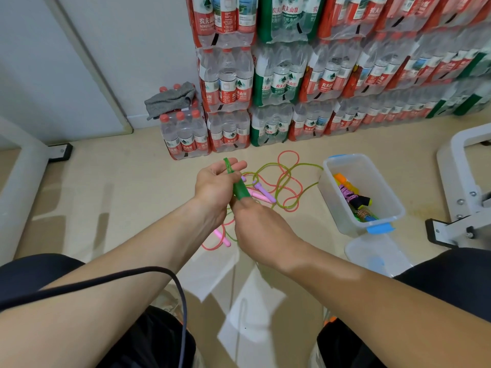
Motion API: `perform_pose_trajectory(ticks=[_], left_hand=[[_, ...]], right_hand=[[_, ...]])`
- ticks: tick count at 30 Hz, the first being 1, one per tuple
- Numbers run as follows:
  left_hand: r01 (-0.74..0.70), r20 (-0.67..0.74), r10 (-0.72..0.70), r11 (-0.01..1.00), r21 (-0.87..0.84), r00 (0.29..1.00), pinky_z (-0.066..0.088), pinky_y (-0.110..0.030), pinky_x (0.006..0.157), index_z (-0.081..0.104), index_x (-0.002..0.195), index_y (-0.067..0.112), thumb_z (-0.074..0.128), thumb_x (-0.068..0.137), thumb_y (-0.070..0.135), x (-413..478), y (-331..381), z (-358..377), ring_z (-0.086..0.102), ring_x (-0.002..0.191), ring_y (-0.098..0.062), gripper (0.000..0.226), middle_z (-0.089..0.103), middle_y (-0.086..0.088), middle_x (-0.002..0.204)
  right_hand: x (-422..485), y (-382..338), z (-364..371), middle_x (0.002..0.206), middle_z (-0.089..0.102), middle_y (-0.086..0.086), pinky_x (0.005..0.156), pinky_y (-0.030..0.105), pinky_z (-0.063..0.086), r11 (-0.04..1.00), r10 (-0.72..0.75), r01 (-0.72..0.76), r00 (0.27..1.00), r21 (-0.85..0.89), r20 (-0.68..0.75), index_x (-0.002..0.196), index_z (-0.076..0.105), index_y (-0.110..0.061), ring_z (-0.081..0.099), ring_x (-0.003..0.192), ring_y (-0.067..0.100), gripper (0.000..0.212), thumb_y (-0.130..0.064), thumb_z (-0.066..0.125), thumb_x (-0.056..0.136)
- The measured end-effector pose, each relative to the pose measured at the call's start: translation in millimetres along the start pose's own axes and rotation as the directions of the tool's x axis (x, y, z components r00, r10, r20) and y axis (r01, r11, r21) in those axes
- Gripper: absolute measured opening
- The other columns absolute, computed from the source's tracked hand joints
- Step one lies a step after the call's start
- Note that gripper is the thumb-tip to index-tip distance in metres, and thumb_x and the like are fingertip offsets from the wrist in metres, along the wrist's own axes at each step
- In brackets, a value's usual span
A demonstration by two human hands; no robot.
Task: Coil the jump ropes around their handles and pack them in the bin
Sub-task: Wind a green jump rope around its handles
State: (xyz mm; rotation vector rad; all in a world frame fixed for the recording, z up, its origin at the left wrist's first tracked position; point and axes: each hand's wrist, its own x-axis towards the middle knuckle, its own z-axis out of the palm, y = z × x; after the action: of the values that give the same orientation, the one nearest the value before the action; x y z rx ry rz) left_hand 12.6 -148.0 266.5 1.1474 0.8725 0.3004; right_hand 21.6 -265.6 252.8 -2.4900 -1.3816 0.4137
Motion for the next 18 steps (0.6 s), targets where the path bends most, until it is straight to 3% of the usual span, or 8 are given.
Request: perform_pose_trajectory(ticks=[2,5,7,10,13,16,18], left_hand=[[-0.009,-0.025,0.008,1.0,-0.011,1.0,0.056,-0.024,0.078,0.06,0.126,0.0,0.048,0.098,-0.01,3,3,-1,0.068,0.088,-0.012,0.033,0.074,-0.002,0.107],[-0.04,-0.061,0.036,0.998,-0.058,0.998,0.057,-0.033,0.091,0.059,0.128,0.0,0.047,0.1,-0.007,6,11,-3,0.067,0.102,-0.02,0.031,0.074,-0.001,0.108],[-0.036,-0.049,0.029,0.99,-0.135,0.998,0.055,-0.033,0.084,0.06,0.127,0.002,0.046,0.1,-0.007,6,20,-5,0.065,0.099,-0.023,0.031,0.073,-0.002,0.112],[0.002,-0.002,-0.003,0.964,-0.266,1.0,0.053,-0.031,0.083,0.059,0.127,0.003,0.047,0.099,-0.007,7,32,-11,0.065,0.091,-0.02,0.033,0.074,-0.003,0.116],[0.044,0.061,-0.023,0.933,-0.358,0.998,0.06,-0.029,0.081,0.058,0.131,0.005,0.047,0.1,-0.004,8,41,-18,0.071,0.081,-0.013,0.034,0.073,-0.001,0.12],[0.086,0.135,-0.037,0.921,-0.38,0.99,0.06,-0.029,0.084,0.06,0.131,0.004,0.047,0.1,-0.002,6,42,-21,0.07,0.087,-0.015,0.034,0.07,-0.003,0.126],[0.109,0.163,-0.048,0.915,-0.389,0.985,0.06,-0.029,0.084,0.061,0.131,0.004,0.048,0.1,-0.001,4,42,-22,0.07,0.092,-0.017,0.034,0.069,-0.004,0.127]], right_hand=[[-2,0,6,0.127,0.052,0.012,0.068,0.035,0.035,1.0,0.008,-0.009,1.0,0.01,0.007,0.144,0.037,-0.01,0.059,0.105,0.035,0.046,-0.016,0.046,0.099],[-2,1,9,0.131,0.052,0.014,0.076,0.04,0.042,0.988,0.036,-0.039,0.999,0.152,0.021,0.157,0.016,-0.015,0.056,0.112,0.036,0.063,-0.024,0.044,0.102],[2,5,6,0.123,0.057,0.012,0.082,0.043,0.047,0.965,0.05,-0.039,0.998,0.258,-0.036,0.152,0.029,-0.016,0.056,0.109,0.035,0.052,-0.025,0.043,0.102],[8,14,-2,0.087,0.059,-0.002,0.072,0.041,0.043,0.924,0.068,0.005,0.982,0.382,-0.176,0.111,0.056,-0.018,0.056,0.087,0.025,0.018,-0.024,0.04,0.105],[9,25,-5,0.062,0.047,-0.004,0.062,0.039,0.038,0.864,0.082,0.033,0.975,0.502,-0.205,0.097,0.064,-0.019,0.046,0.062,0.014,0.024,-0.026,0.044,0.106],[9,29,-6,0.059,0.045,-0.005,0.057,0.029,0.034,0.766,0.114,0.005,0.983,0.643,-0.142,0.097,0.074,-0.021,0.043,0.053,0.005,0.025,-0.025,0.05,0.105],[9,30,-8,0.058,0.04,-0.008,0.058,0.028,0.031,0.741,0.108,-0.004,0.988,0.671,-0.114,0.085,0.073,-0.025,0.037,0.053,0.005,0.027,-0.026,0.054,0.104]])
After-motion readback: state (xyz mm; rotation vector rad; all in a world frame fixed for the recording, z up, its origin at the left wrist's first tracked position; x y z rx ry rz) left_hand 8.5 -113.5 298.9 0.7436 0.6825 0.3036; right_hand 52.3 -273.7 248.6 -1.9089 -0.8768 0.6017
